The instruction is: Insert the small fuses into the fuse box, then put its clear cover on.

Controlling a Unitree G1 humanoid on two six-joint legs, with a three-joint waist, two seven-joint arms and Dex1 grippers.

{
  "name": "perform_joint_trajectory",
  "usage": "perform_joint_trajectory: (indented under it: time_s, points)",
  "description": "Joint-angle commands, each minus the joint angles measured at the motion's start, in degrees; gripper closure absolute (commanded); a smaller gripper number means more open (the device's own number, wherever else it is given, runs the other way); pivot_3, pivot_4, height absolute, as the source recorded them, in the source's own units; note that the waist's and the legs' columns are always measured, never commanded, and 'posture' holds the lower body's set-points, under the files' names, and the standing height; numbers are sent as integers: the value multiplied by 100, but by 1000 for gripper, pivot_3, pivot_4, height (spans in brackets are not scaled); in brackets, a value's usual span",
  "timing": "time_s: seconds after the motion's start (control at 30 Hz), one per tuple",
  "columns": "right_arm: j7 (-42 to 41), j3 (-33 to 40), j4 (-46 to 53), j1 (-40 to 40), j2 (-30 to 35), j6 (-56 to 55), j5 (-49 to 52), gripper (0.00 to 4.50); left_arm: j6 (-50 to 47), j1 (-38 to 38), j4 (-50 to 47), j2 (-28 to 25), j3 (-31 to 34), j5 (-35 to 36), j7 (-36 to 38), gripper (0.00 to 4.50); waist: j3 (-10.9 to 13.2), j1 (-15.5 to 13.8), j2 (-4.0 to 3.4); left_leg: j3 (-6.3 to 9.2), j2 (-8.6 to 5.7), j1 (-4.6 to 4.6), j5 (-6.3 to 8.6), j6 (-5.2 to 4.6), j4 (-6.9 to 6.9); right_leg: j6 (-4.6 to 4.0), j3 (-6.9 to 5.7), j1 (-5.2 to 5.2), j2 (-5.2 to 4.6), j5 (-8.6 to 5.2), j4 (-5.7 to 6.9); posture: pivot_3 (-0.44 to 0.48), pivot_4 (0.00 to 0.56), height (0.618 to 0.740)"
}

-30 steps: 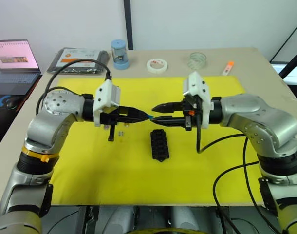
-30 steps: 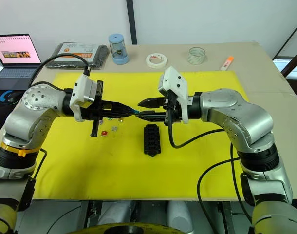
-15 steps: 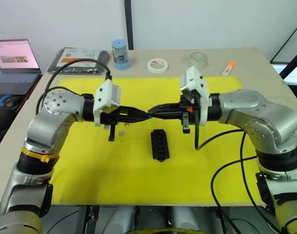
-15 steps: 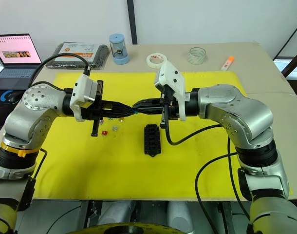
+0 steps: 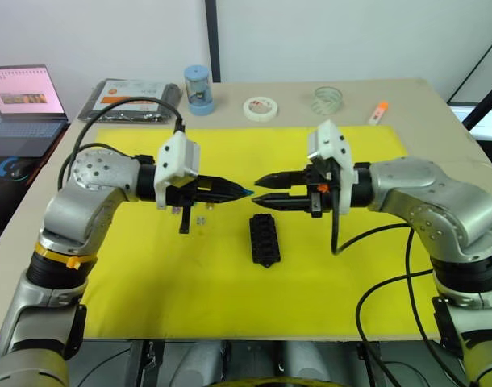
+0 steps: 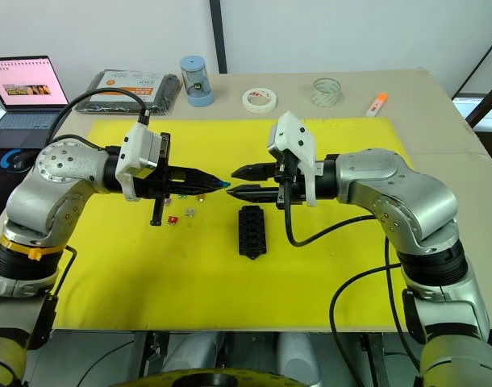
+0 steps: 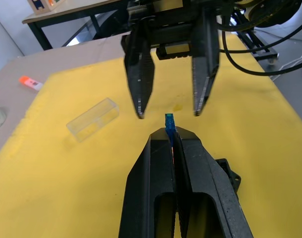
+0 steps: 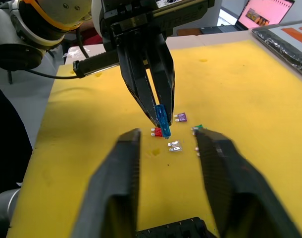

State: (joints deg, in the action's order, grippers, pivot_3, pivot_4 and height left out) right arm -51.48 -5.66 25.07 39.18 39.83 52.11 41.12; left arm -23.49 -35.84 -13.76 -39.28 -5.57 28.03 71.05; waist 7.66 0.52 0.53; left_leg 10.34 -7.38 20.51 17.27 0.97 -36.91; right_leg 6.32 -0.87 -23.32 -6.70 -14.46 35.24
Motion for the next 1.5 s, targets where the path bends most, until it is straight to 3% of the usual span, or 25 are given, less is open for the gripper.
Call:
perform_joint_trajectory:
  time_s: [0.03,0.63,1.37,1.5]
  points:
    - [60,138,143,262,-6,34,94,2552,13,-123,-112,-47,83,64,10,4500,0,0,0,0,0,0,0,0,0,0,0,0,0,0,0,0,150,740]
    - [-174,-83,-20,-233,-63,-576,-335,2552,-29,-46,-178,-109,135,100,-21,4500,0,3,0,0,0,-1,0,0,0,0,0,0,1,0,0,0,150,740]
    - [-52,-71,72,-60,-191,-396,-227,2552,-6,9,-182,-140,126,121,-5,4500,1,-1,0,0,0,0,0,0,0,0,0,0,1,0,-1,0,150,740]
    - [-77,-49,63,-70,-184,-423,-229,3461,-29,26,-215,-144,128,133,-18,4500,1,-2,0,0,0,0,0,0,0,0,0,0,1,0,0,0,150,740]
